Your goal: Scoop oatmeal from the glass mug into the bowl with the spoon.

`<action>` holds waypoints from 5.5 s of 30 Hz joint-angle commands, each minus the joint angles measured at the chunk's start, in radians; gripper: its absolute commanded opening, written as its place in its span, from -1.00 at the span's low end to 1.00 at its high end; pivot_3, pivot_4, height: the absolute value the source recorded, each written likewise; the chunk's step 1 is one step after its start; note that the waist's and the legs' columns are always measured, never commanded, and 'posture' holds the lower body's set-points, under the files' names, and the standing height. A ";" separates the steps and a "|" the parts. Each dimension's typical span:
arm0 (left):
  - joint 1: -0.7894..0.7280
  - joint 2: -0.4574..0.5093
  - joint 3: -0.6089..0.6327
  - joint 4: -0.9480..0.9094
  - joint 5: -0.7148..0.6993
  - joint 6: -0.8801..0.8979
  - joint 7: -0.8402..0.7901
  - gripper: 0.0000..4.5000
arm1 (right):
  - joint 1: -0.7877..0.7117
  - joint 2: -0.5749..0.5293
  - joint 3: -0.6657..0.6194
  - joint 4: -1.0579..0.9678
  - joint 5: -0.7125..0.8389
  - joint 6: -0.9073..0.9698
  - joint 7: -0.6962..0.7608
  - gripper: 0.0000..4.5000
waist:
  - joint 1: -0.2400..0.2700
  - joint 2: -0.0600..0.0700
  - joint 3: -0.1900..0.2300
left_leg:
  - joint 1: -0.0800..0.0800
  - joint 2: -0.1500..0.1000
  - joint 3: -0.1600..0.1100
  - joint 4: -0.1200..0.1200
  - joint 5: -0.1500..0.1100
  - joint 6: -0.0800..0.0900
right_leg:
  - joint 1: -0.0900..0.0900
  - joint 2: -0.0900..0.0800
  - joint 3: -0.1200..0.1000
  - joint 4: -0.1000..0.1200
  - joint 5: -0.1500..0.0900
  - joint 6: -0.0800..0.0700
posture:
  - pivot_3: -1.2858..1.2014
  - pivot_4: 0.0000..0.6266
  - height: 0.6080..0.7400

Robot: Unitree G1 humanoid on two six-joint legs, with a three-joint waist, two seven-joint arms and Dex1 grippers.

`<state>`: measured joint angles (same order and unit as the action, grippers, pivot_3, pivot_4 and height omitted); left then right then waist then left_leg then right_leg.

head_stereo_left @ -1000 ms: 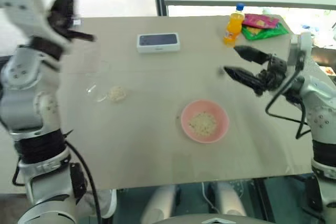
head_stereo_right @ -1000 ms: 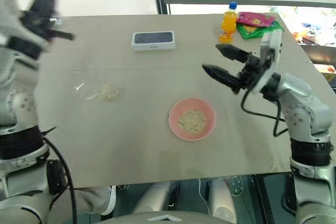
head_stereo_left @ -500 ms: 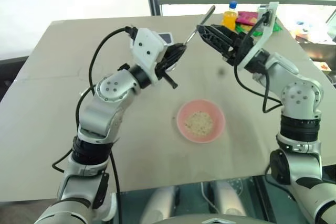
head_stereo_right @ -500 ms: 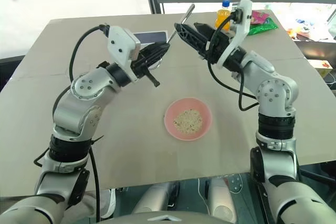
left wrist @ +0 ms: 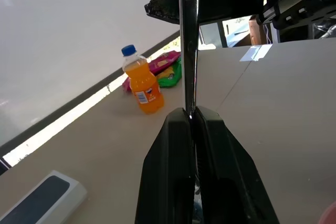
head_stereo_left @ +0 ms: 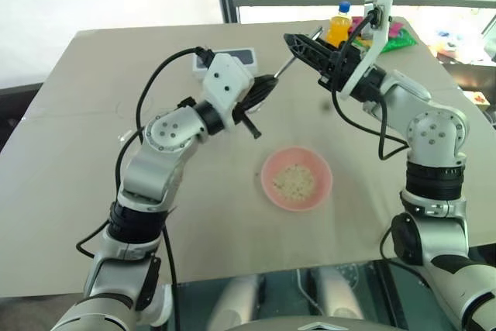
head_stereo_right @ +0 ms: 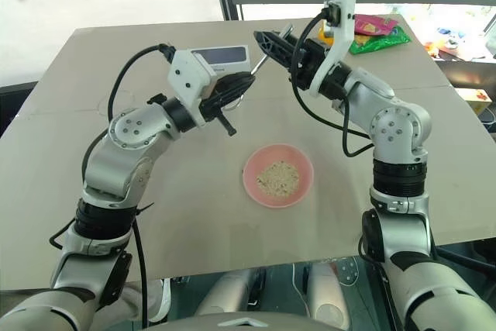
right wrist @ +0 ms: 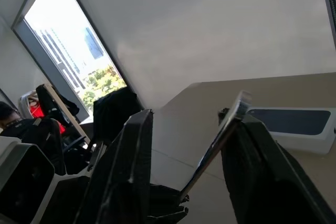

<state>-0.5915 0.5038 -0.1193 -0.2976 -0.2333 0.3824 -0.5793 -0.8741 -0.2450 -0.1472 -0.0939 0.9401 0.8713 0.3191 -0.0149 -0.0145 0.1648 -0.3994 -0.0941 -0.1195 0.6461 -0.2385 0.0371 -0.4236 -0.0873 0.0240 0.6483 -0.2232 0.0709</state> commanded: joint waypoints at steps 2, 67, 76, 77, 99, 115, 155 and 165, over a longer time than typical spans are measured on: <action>0.001 -0.001 0.004 -0.001 0.030 -0.040 -0.011 -1.00 | -0.017 -0.002 -0.015 -0.033 0.004 -0.004 0.000 -0.98 | -0.001 0.000 0.000 | 0.000 0.000 0.000 0.000 0.000 0.000 | 0.000 0.000 0.000 0.000 0.000 0.000 | 0.03 -0.52 1.00; 0.540 -0.165 0.509 0.140 0.329 -0.299 0.610 -0.02 | 0.051 -0.080 -0.146 0.093 -0.092 -0.090 0.014 -1.00 | 0.003 0.002 0.000 | 0.000 0.001 0.004 0.002 -0.003 0.004 | -0.004 0.000 0.003 0.008 0.001 -0.002 | 0.03 -0.52 1.00; 0.499 -0.169 0.504 0.211 0.315 -0.309 0.623 -0.56 | 0.060 -0.078 -0.147 0.082 -0.092 -0.091 0.007 -1.00 | 0.003 0.002 0.000 | 0.000 0.001 0.004 0.002 -0.003 0.004 | -0.004 0.000 0.003 0.008 0.001 -0.001 | 0.03 -0.52 1.00; 0.493 -0.168 0.502 0.221 0.315 -0.311 0.624 -0.74 | 0.061 -0.077 -0.147 0.083 -0.093 -0.092 0.007 -1.00 | 0.002 0.002 0.000 | 0.000 0.001 0.004 0.002 -0.003 0.004 | -0.004 0.000 0.003 0.008 0.001 -0.001 | 0.03 -0.52 1.00; 0.133 -0.083 0.248 0.507 0.343 -0.416 0.418 -0.96 | -0.163 -0.027 -0.051 0.094 -0.116 -0.107 0.046 -1.00 | 0.003 0.003 0.000 | -0.001 0.000 0.002 0.003 -0.002 0.004 | -0.005 0.000 0.002 0.009 0.001 -0.001 | 0.03 -0.52 1.00; -0.230 -0.085 0.054 0.986 0.391 -0.805 0.265 -0.96 | -0.194 -0.059 0.179 0.275 -0.435 -0.371 0.329 -1.00 | -0.017 0.002 0.000 | -0.019 -0.002 0.005 0.006 0.001 -0.001 | -0.024 -0.002 0.002 0.012 0.001 -0.001 | 0.03 -0.52 1.00; -0.317 -0.154 0.061 1.214 0.292 -0.960 0.036 -0.96 | -0.219 0.089 -0.422 0.456 -0.104 0.248 -0.242 -1.00 | -0.028 0.002 0.000 | -0.019 -0.003 0.004 0.008 0.001 -0.001 | -0.024 -0.003 0.003 0.016 0.001 -0.001 | 0.03 -0.52 1.00; -0.309 -0.149 0.068 1.250 0.294 -0.986 0.067 -0.96 | -0.254 0.064 -0.571 0.497 0.033 0.341 -0.437 -1.00 | -0.029 0.002 -0.001 | -0.017 -0.003 0.006 0.008 0.001 -0.001 | -0.024 -0.003 0.004 0.019 0.001 -0.001 | 0.03 -0.52 1.00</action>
<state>-0.9056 0.3428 -0.0781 0.9463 0.0741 -0.5832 -0.5228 -1.0905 -0.1611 -0.6900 0.4105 0.9337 1.1994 -0.0860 -0.0443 -0.0122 0.1640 -0.4168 -0.0966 -0.1137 0.6545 -0.2371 0.0362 -0.4480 -0.0900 0.0283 0.6674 -0.2219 0.0698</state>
